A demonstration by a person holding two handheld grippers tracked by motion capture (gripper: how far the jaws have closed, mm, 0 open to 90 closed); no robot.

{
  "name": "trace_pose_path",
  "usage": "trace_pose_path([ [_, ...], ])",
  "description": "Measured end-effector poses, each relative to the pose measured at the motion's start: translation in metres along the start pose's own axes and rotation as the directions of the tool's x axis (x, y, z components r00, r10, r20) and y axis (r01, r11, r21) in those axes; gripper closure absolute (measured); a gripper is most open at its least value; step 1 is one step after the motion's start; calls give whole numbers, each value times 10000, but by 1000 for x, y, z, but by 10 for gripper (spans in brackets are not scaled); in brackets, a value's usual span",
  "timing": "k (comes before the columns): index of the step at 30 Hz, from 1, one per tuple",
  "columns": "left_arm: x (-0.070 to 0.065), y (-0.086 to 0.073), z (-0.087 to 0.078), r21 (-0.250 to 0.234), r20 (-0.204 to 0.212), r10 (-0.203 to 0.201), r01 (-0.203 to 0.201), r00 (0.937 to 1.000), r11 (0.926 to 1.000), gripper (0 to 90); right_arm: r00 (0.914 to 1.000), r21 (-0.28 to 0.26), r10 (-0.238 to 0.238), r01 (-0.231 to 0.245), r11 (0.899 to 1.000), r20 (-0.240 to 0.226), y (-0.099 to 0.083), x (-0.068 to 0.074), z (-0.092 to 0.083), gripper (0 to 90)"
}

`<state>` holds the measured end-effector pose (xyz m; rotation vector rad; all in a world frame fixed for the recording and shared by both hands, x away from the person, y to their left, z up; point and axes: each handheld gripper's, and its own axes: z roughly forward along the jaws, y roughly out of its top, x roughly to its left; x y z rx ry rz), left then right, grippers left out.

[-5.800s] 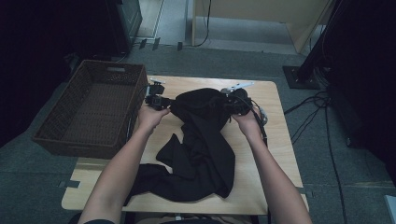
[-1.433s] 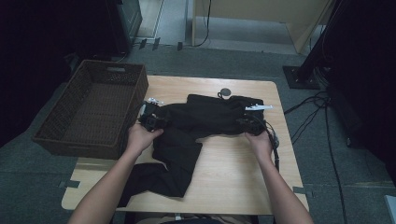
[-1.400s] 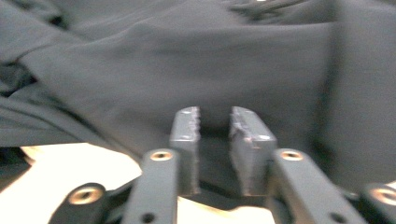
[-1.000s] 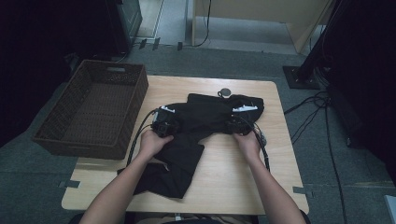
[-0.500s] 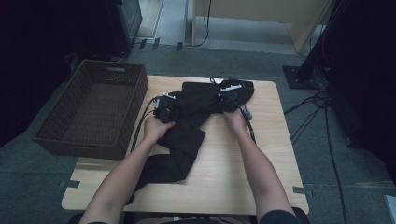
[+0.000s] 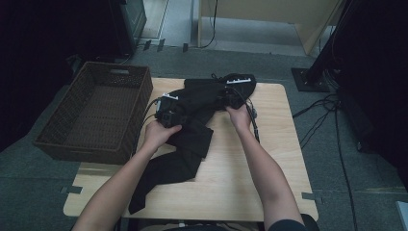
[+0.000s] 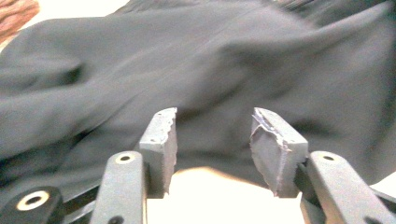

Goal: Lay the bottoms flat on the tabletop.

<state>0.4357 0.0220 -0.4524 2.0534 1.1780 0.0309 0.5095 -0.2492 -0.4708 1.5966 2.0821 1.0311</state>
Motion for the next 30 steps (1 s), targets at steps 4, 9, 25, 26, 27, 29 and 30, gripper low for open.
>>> trace_pose_path([
  [4,-18,-15,-10,-172,147,188,-186,9997,9997,372,9974,-40,80,-84,10000,-721,-19,16,-11,479],
  [9,-21,-26,6,142,-162,571,-568,9982,9983,353,9875,228,88,-53,9997,-1576,-45,42,-11,445],
  [25,15,-15,6,236,-1166,684,-661,9908,9975,874,9734,668,-2142,2198,9733,-814,-59,72,10,892],
  [26,19,-13,1,106,-1313,592,-583,9896,9982,874,9743,823,-2083,2153,9731,-861,-58,66,9,896],
  [27,23,-11,-5,-6,-1341,470,-476,9899,9989,872,9748,968,-2072,2148,9719,-826,-57,61,6,899],
  [29,30,-7,-14,-160,-1456,206,-232,9891,9996,866,9759,1245,-2042,2126,9692,-769,-58,47,-2,900],
  [30,32,-5,-17,-150,-1525,209,-235,9881,9996,866,9762,1236,-2050,2125,9693,-706,-58,39,-8,900],
])
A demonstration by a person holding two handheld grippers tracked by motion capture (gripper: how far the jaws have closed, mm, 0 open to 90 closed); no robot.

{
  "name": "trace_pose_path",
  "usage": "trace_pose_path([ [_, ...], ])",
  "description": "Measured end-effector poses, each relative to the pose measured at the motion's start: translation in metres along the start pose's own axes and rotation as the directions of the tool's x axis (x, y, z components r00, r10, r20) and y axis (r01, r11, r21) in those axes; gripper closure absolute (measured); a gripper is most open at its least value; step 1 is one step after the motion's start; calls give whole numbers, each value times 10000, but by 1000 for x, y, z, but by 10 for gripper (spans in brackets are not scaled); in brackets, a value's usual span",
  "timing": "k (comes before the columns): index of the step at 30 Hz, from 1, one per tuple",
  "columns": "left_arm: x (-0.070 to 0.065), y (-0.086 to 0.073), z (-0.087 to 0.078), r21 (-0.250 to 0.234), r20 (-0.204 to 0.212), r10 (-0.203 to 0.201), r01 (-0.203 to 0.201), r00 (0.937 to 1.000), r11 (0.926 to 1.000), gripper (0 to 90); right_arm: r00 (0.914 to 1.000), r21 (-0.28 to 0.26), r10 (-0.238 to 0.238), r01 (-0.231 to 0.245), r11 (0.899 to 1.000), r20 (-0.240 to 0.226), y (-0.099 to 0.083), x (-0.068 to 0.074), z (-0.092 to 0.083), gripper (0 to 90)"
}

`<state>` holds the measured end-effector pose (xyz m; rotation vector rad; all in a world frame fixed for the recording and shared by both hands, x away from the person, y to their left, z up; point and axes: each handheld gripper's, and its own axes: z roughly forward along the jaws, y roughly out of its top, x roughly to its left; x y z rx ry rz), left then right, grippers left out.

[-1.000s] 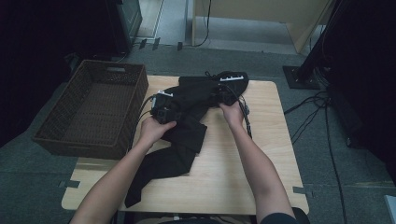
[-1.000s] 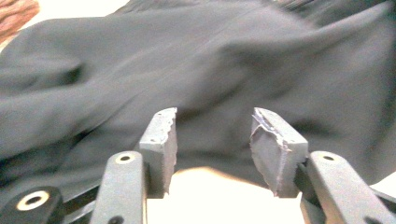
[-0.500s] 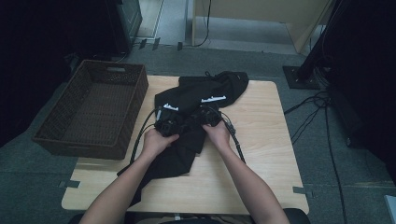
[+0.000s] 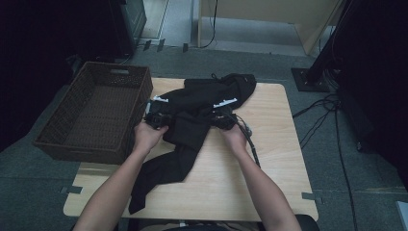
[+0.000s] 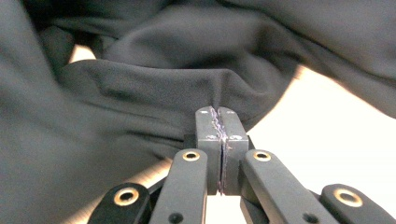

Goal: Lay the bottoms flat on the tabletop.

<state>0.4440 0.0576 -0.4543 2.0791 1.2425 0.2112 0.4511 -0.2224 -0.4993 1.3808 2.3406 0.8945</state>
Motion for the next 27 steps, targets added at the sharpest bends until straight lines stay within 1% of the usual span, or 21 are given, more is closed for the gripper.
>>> trace_pose_path([
  [2,5,2,-3,89,-60,-30,30,10000,10000,863,10000,-247,-22,24,9997,62,-5,-11,-12,900],
  [4,8,4,-6,53,-235,2,0,9997,10000,862,9997,-350,63,-54,9994,250,-11,-22,-28,900],
  [5,9,5,-6,38,-233,-23,24,9997,10000,861,9994,-376,163,-152,9992,310,-15,-29,-35,900],
  [6,11,7,-7,30,-281,-57,58,9996,10000,859,9992,-341,90,-77,9994,398,-19,-37,-43,900],
  [7,13,8,-7,39,-373,-55,57,9993,10000,859,9982,-305,261,-245,9992,542,-24,-43,-50,900],
  [9,16,9,-7,98,-415,-164,169,9990,9998,861,9964,-278,421,-402,9988,731,-33,-58,-62,900],
  [10,17,10,-6,169,-490,-133,142,9987,9998,864,9956,-303,502,-479,9984,791,-38,-64,-68,900],
  [13,18,11,-7,220,-755,-104,121,9971,9997,868,9896,-305,715,-682,9972,1245,-50,-83,-86,900],
  [14,21,12,-7,202,-886,-225,244,9958,9995,869,9862,-292,882,-849,9960,1403,-54,-91,-90,900],
  [15,22,12,-7,203,-957,-386,407,9947,9990,869,9789,-229,1073,-1049,9942,1738,-60,-101,-96,900],
  [16,25,13,-7,240,-1066,-599,628,9925,9977,870,9740,-219,1233,-1214,9924,1898,-63,-107,-100,900],
  [18,28,14,-6,190,-1196,-1054,1084,9872,9939,867,9576,-319,1656,-1627,9862,2357,-72,-125,-110,900],
  [19,28,15,-5,122,-1242,-1373,1399,9827,9901,854,9507,-421,1958,-1913,9806,2404,-76,-133,-113,890],
  [20,27,15,-3,25,-1134,-1484,1496,9824,9887,824,9470,-546,2288,-2222,9735,2256,-78,-138,-115,867],
  [21,25,16,-1,-6,-858,-1470,1475,9854,9891,754,9480,-654,2422,-2336,9701,2064,-79,-138,-116,799],
  [22,21,16,0,-14,-651,-1333,1334,9889,9911,682,9500,-829,2433,-2312,9694,1955,-78,-135,-117,741],
  [23,17,17,-1,-77,-402,-1224,1222,9917,9925,623,9557,-1027,2357,-2203,9700,1762,-76,-132,-118,727],
  [24,12,18,-1,-142,-108,-1138,1136,9934,9934,557,9593,-1347,2424,-2236,9653,1451,-73,-128,-120,678],
  [25,7,19,-3,-199,92,-1011,1012,9948,9947,503,9630,-1734,2444,-2230,9593,1137,-69,-123,-123,654],
  [26,-1,20,-6,-285,395,-814,825,9959,9962,477,9659,-1996,2438,-2229,9542,866,-65,-117,-125,637],
  [27,-6,20,-7,-292,644,-769,789,9950,9965,441,9723,-2207,2288,-2132,9518,476,-60,-110,-126,604],
])
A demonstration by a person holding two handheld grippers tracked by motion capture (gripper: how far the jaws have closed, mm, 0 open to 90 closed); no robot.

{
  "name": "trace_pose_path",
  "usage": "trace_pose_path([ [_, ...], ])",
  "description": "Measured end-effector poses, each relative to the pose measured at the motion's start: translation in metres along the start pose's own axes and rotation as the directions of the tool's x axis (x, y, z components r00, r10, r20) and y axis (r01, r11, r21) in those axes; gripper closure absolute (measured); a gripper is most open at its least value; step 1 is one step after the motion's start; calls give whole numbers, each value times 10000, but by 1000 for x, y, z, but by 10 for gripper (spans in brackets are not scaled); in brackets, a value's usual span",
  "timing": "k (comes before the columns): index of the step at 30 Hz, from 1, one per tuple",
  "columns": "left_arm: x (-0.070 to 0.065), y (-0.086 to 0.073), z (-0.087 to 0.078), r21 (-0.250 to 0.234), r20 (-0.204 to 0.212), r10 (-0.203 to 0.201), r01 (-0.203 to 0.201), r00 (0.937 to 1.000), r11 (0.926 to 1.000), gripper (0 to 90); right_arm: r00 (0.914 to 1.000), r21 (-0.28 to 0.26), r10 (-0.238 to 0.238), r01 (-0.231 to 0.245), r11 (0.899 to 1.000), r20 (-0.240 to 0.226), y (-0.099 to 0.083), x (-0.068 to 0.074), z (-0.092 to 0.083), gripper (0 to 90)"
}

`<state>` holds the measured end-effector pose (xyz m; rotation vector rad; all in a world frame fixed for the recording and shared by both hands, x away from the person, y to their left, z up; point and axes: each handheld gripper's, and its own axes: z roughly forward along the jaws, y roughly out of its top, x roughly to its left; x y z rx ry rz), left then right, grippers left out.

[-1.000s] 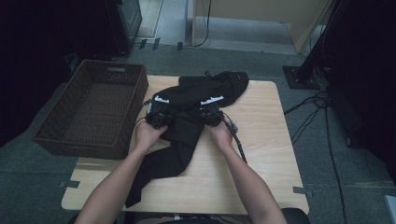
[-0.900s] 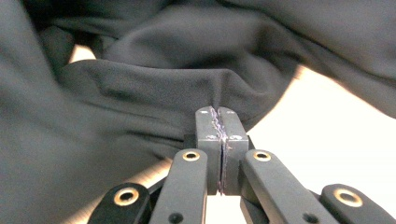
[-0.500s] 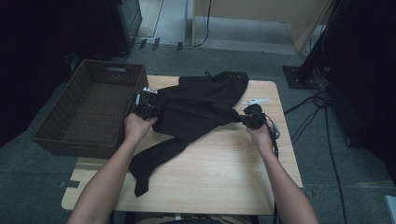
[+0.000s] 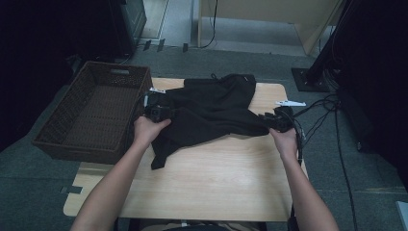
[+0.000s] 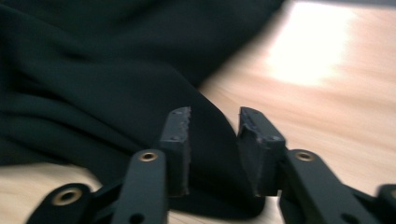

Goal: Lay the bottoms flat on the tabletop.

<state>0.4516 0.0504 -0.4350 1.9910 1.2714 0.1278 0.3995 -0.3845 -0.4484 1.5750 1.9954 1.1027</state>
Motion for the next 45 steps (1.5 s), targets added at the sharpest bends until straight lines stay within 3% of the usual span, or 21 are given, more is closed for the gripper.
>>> trace_pose_path([
  [2,-15,-4,2,164,661,256,-268,9975,9995,406,9991,-110,-92,88,9999,-406,3,13,2,578],
  [5,-39,-15,11,349,1250,706,-755,9896,9965,372,9937,-3,-258,259,9997,-1094,0,38,13,545],
  [9,-57,-29,33,829,1474,1141,-1273,9825,9884,338,9861,407,-658,728,9965,-1524,-8,64,32,505],
  [11,-60,-34,45,1110,1668,1081,-1276,9801,9856,329,9849,639,-905,1008,9929,-1474,-11,74,41,491],
  [19,-64,-45,78,1011,709,1627,-1694,9841,9804,319,9880,865,-1027,1129,9898,-1151,-17,89,68,468],
  [23,-70,-57,81,209,213,1990,-1994,9798,9797,391,9898,787,-1024,1104,9908,-986,-20,89,77,474],
  [25,-72,-63,81,-165,-69,2106,-2107,9775,9774,470,9905,843,-935,1021,9912,-1006,-22,89,81,476],
  [29,-71,-69,80,-568,-370,2090,-2109,9772,9759,654,9886,910,-1285,1355,9866,-787,-31,93,86,504],
  [32,-71,-69,77,-345,62,2047,-2044,9788,9783,807,9795,686,-1987,2007,9773,-339,-36,97,87,597],
  [33,-71,-67,76,-169,185,2086,-2083,9778,9779,834,9791,707,-2003,2024,9767,-355,-37,98,86,668],
  [34,-69,-65,73,29,418,2025,-2028,9784,9792,846,9787,767,-2015,2040,9760,-399,-36,97,84,759],
  [37,-65,-56,54,-231,978,1954,-1940,9758,9807,854,9790,1209,-1967,2018,9719,-531,-33,91,79,853],
  [41,-62,-37,25,-534,1414,2099,-2042,9674,9775,862,9779,1158,-1828,1942,9741,-1019,-25,84,67,860],
  [43,-54,-30,13,-690,1219,2088,-2016,9703,9770,880,9792,935,-1951,1998,9754,-564,-20,81,57,865],
  [45,-42,-27,3,-685,1188,1785,-1713,9767,9828,882,9812,1075,-1924,1931,9753,-174,-17,72,51,869],
])
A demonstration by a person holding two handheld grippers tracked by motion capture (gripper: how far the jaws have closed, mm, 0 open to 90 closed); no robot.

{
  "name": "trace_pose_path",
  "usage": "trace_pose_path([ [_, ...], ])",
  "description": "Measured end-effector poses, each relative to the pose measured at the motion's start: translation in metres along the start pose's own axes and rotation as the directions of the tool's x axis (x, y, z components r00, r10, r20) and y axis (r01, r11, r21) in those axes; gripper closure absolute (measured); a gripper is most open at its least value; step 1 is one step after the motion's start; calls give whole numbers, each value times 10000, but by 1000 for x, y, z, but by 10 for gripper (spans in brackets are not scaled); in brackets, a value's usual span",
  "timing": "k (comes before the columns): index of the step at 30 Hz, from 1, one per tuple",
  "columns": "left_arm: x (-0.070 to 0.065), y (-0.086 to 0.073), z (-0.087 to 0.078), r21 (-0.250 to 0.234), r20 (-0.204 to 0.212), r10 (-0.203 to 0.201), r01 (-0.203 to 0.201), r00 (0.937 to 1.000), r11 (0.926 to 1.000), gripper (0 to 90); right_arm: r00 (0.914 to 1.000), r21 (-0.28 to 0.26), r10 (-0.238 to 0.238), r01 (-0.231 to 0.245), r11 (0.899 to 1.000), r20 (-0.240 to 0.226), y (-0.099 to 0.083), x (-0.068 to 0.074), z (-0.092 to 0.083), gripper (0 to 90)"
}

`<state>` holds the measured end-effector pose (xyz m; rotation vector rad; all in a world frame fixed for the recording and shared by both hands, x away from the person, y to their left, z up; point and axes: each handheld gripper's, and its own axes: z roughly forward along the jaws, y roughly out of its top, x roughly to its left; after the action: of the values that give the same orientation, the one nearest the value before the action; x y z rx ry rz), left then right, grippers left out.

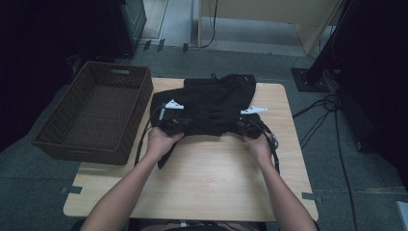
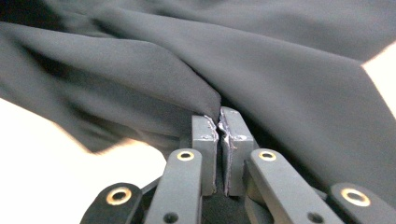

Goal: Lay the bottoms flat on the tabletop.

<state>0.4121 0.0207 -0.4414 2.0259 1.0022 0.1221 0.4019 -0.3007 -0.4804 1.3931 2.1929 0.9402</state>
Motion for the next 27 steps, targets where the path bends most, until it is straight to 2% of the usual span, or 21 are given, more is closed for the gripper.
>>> trace_pose_path([
  [2,11,0,-10,-82,-269,-222,220,9994,9997,883,9996,30,270,-270,9996,59,-3,-12,-5,868],
  [3,20,-1,-15,-41,-462,-541,540,9975,9985,883,9993,66,358,-359,9993,129,-5,-18,-9,867],
  [5,32,-3,-19,275,-785,-942,966,9924,9949,882,9981,253,497,-506,9984,371,-11,-34,-15,859],
  [6,38,-4,-19,458,-1033,-1055,1107,9890,9928,882,9973,348,573,-589,9977,468,-14,-40,-16,856],
  [8,48,-7,-19,590,-1569,-1173,1279,9806,9900,880,9921,694,833,-900,9935,942,-21,-56,-17,852],
  [10,60,-12,-18,639,-1932,-1584,1735,9683,9828,880,9784,938,1063,-1243,9878,1774,-29,-72,-20,851],
  [11,64,-14,-17,706,-2190,-1711,1905,9606,9791,879,9688,1003,1179,-1424,9847,2182,-32,-80,-21,850],
  [12,67,-16,-16,848,-2600,-1604,1880,9522,9785,878,9550,1050,1274,-1604,9814,2678,-35,-88,-23,848],
  [13,68,-17,-15,934,-2722,-1644,1961,9481,9761,876,9379,1116,1279,-1719,9788,3225,-39,-97,-25,837],
  [14,69,-18,-14,974,-2717,-1785,2116,9457,9725,874,9272,1139,1307,-1808,9769,3510,-40,-101,-27,825],
  [15,70,-18,-13,942,-2563,-1974,2277,9462,9692,865,9194,1101,1449,-1973,9742,3656,-42,-106,-29,789],
  [16,68,-18,-12,869,-2306,-2138,2390,9493,9671,833,9187,931,1629,-2090,9735,3597,-43,-109,-31,725],
  [18,63,-15,-12,687,-1813,-2094,2248,9609,9720,740,9335,336,1768,-1968,9799,3119,-40,-106,-38,656],
  [20,54,-8,-14,378,-1490,-2046,2123,9674,9765,626,9467,-463,1747,-1684,9846,2708,-33,-98,-46,603],
  [22,46,-2,-15,381,-1132,-1975,2029,9737,9785,570,9554,-1108,1736,-1508,9823,2388,-24,-88,-54,570],
  [23,39,1,-14,563,-773,-1935,1981,9780,9786,522,9632,-1364,1836,-1586,9779,1963,-21,-83,-56,560],
  [24,33,2,-12,571,-581,-1789,1822,9821,9816,513,9719,-1466,1880,-1672,9750,1417,-17,-75,-55,556],
  [26,19,3,-5,721,-349,-1357,1379,9901,9878,498,9798,-1284,1844,-1737,9764,769,-13,-62,-49,562],
  [27,16,3,-2,744,-319,-1272,1293,9914,9888,498,9845,-1105,1703,-1649,9801,410,-11,-51,-42,588],
])
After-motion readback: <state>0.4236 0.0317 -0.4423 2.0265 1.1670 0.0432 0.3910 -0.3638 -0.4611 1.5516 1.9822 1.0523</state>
